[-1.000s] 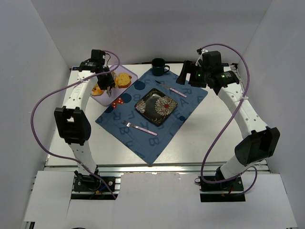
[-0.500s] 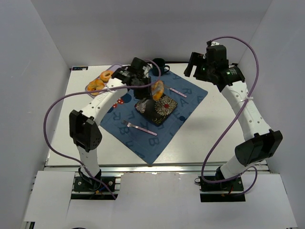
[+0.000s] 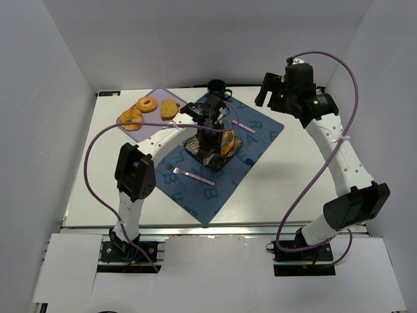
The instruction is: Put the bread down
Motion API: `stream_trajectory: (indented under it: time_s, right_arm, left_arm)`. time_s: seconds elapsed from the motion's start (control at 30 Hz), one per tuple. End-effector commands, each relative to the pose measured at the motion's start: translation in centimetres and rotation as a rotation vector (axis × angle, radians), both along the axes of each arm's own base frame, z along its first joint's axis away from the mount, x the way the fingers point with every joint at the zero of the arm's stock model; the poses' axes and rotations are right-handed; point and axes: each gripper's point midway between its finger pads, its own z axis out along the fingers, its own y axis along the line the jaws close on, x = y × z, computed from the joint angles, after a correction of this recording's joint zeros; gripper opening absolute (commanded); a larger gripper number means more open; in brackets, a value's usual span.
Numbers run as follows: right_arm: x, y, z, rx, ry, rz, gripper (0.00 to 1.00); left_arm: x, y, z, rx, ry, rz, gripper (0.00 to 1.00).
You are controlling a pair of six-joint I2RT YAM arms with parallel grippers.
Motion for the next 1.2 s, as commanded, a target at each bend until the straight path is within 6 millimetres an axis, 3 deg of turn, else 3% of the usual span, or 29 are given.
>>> stream_trajectory:
  time_s: [0.0,0.47,0.63,0.77,0.9,1.17]
  right_arm:
    - [-0.4,-0.5,1.2,0.012,-0.038,-0.011,0.89]
    - [-0.8,0.0,0.8,0.031,-0.023,0.009,0.89]
    - [-0.9,0.1,0.7,0.04,-0.02,0.014,0.89]
    - [-1.0,0.2,0.6,0.046,-0.017,0.019,0.89]
    - [-1.2,0.3,0.5,0.05,-0.014,0.021,0.89]
    - [-1.5,0.4,0.2,0.057,-0.004,0.028,0.89]
  left_arm:
    - [0.7,0.9,2.6,0.012,-0.082,0.03,0.35]
    - [-1.6,2.1,3.4,0.03,-0.075,0.029,0.36]
    - [-2.2,2.3,3.3,0.029,-0.063,0.024,0.41]
    - [-2.2,1.8,3.7,0.01,-0.07,0.018,0.57]
    - [-1.9,1.6,5.0,-0.006,-0.1,0.022,0.72]
    - [0.3,1.6,10.0,-0.033,-0.219,0.091,0.72]
